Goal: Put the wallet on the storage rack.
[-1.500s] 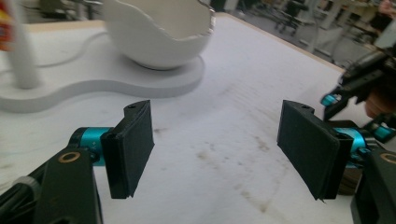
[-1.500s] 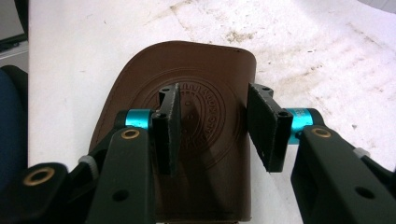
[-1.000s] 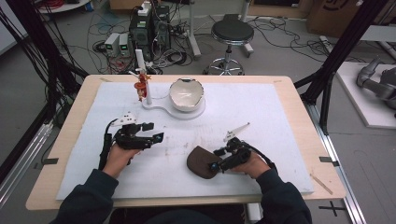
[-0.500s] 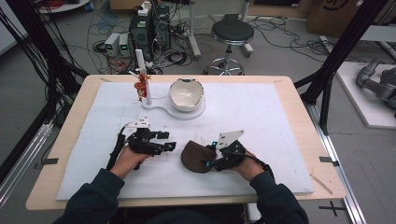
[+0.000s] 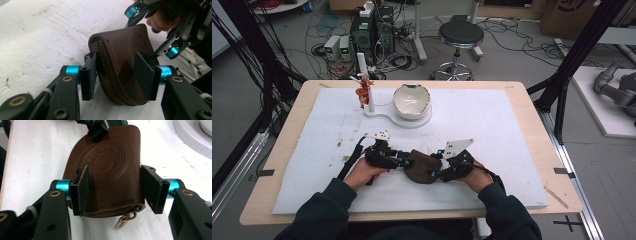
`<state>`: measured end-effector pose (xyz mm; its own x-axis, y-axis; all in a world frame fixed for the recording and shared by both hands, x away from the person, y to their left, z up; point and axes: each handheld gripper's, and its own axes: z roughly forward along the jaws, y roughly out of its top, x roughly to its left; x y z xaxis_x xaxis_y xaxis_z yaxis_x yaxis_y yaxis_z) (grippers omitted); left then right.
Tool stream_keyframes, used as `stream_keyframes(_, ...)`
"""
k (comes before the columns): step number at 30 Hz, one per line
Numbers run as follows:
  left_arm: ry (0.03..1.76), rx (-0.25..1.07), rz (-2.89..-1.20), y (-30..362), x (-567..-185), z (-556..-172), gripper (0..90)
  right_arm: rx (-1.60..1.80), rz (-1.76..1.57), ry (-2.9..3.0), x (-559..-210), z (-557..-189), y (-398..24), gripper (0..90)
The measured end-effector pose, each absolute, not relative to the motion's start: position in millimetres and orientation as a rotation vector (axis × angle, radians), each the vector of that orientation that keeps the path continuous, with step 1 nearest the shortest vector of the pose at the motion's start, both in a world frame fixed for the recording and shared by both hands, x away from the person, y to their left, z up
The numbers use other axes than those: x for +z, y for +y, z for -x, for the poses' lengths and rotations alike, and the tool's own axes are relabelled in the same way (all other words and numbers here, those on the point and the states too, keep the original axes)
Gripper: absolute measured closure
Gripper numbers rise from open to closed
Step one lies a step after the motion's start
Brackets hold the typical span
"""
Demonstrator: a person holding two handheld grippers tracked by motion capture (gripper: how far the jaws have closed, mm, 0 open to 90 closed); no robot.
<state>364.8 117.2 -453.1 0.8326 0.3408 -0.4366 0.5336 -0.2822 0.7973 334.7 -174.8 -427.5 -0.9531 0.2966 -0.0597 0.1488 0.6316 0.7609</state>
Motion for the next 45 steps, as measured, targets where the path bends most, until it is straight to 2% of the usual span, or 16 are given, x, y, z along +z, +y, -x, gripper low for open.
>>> stream_keyframes(2, 0.635, -0.191, -1.893, 118, -451, -364, 57.9, 1.221, -0.395, 2.683, -428, -336, -175, 39.3)
stream_keyframes(3, 0.593, -0.151, -1.884, 121, -448, -363, 71.4, 1.230, -0.514, 2.699, -431, -341, -178, 27.0)
stream_keyframes(6, 0.568, -0.145, -1.870, 123, -445, -361, 73.2, 1.282, -0.671, 2.751, -437, -351, -181, 21.8)
stream_keyframes(8, 0.572, -0.141, -1.882, 123, -445, -360, 72.4, 1.300, -0.681, 2.769, -439, -353, -182, 24.0)
stream_keyframes(9, 0.575, -0.136, -1.891, 122, -446, -360, 72.1, 1.352, -0.683, 2.840, -440, -357, -184, 41.6)
stream_keyframes(14, 0.573, -0.133, -1.882, 122, -445, -360, 70.4, 1.378, -0.738, 2.864, -441, -359, -186, 43.7)
stream_keyframes(22, 0.745, -0.195, -1.790, 131, -448, -370, 34.8, 1.353, -0.510, 2.737, -427, -344, -181, 51.4)
stream_keyframes(26, 0.684, -0.265, -1.822, 120, -454, -367, 35.0, 1.360, -0.422, 2.698, -424, -341, -179, 53.0)
stream_keyframes(30, 0.641, -0.262, -1.841, 117, -453, -364, 49.7, 1.363, -0.440, 2.706, -425, -343, -180, 52.2)
stream_keyframes(32, 0.618, -0.250, -1.841, 119, -452, -364, 52.2, 1.377, -0.479, 2.724, -427, -345, -181, 49.8)
stream_keyframes(33, 0.582, -0.239, -1.833, 119, -449, -362, 55.0, 1.384, -0.576, 2.731, -430, -348, -182, 32.1)
stream_keyframes(34, 0.582, -0.239, -1.833, 119, -449, -362, 56.0, 1.382, -0.643, 2.728, -431, -350, -183, 23.9)
stream_keyframes(36, 0.535, -0.214, -1.828, 119, -446, -359, 57.4, 1.422, -0.784, 2.791, -437, -357, -186, 22.1)
stream_keyframes(38, 0.535, -0.211, -1.833, 119, -446, -359, 57.4, 1.441, -0.811, 2.811, -439, -359, -187, 25.0)
stream_keyframes(40, 0.546, -0.202, -1.835, 120, -446, -360, 56.7, 1.513, -0.780, 2.892, -439, -360, -188, 55.9)
stream_keyframes(45, 0.591, -0.090, -1.776, 131, -434, -360, 43.0, 1.620, -0.850, 2.885, -435, -361, -193, 65.1)
